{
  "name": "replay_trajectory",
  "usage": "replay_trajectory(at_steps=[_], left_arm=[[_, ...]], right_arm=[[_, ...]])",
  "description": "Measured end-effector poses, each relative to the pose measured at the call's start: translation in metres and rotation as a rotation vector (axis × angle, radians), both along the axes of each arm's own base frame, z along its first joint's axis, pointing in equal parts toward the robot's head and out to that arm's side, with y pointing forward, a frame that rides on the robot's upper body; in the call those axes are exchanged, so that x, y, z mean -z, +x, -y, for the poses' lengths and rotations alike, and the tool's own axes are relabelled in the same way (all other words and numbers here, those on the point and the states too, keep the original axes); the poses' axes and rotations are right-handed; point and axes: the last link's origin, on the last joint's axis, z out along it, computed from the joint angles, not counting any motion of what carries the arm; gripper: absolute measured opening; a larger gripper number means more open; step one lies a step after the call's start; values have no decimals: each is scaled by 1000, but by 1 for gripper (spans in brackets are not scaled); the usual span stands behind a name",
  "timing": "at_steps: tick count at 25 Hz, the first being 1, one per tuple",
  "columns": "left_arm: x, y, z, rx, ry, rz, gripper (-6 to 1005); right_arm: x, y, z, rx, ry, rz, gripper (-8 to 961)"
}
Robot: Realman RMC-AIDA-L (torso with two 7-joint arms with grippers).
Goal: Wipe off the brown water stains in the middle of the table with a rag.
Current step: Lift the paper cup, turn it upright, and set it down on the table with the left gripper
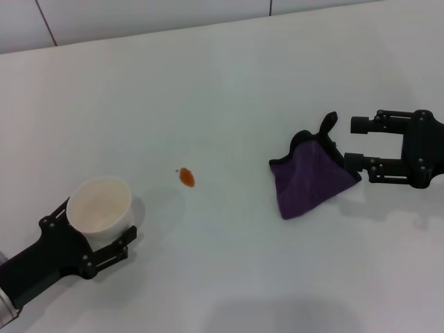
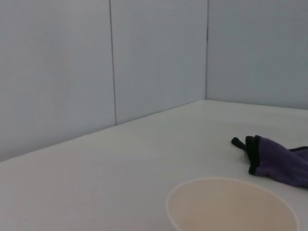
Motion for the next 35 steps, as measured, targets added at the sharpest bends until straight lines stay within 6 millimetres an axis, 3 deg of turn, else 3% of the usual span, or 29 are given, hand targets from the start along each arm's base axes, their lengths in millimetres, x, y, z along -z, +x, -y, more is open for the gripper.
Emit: replay_trajectory(at_steps=[10,35], left_arm=[[-5,3,6,0,-12,60,893],[-15,-13,32,-70,12,84,892]], right_arm=[[-1,0,0,0,2,2,708],[-1,0,0,-8,8,8,707]])
